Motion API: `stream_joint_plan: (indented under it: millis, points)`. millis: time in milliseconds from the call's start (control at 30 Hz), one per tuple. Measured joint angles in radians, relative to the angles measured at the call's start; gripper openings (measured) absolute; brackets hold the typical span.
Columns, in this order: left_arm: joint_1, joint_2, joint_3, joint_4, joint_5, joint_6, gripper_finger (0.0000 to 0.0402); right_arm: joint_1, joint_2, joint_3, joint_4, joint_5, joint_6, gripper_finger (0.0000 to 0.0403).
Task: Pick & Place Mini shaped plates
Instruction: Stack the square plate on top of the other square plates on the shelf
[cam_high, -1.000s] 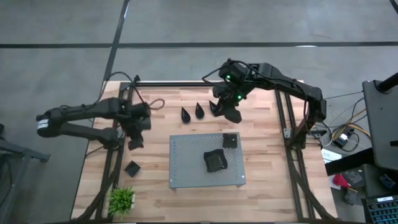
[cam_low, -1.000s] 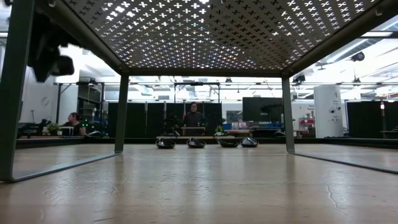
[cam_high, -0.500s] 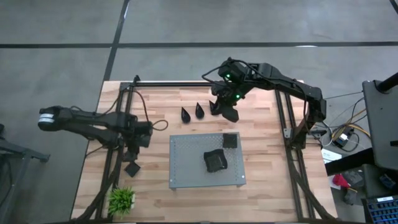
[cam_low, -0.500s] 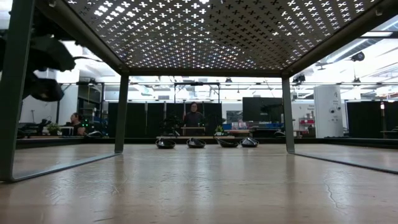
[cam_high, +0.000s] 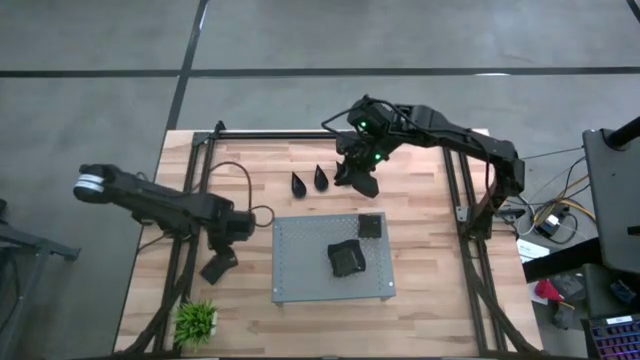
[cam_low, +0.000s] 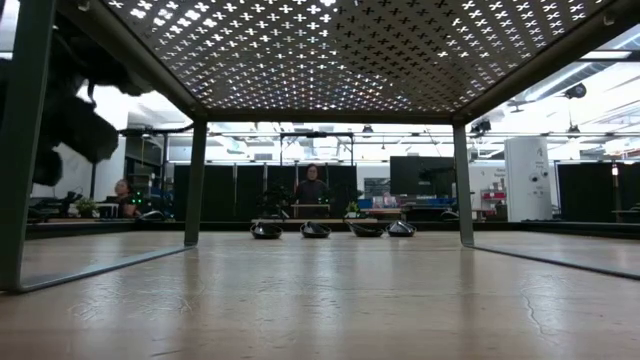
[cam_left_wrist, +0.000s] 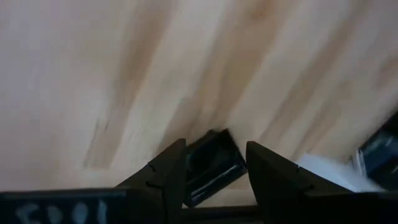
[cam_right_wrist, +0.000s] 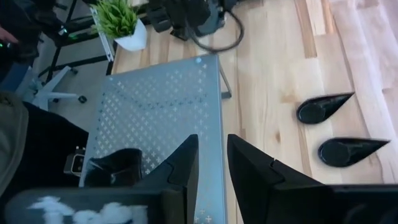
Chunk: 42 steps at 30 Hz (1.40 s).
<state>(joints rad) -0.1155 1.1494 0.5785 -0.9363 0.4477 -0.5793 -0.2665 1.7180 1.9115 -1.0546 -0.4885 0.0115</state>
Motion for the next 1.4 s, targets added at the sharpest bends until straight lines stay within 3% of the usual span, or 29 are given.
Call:
stream_joint_plan:
  millis: [133,233,333,667,1133,1400]
  points:
    - [-0.01,0.039,-0.012,-0.009,0.004,-0.145,0.0158,0.0,0.0,-0.021,-0.004,0.0,-0.004,0.0074]
    - [-0.011,0.055,-0.012,-0.003,-0.041,-0.112,0.0158,0.0,0.0,-0.024,-0.004,-0.001,-0.029,0.0069]
    - [-0.011,0.068,-0.01,-0.006,-0.021,-0.108,0.0158,0.0,0.0,-0.024,-0.003,-0.001,-0.049,0.0069]
    - [-0.018,0.061,-0.003,-0.098,0.011,-0.297,0.0158,0.001,0.0,-0.024,-0.002,-0.001,-0.04,0.0084]
    - [-0.024,0.059,-0.016,-0.125,0.007,-0.322,0.0158,0.007,0.0,-0.024,0.06,-0.007,0.009,0.0069]
    - [-0.027,0.086,-0.018,-0.084,0.057,-0.371,0.0158,0.019,0.0,-0.025,0.069,-0.009,0.012,0.0065]
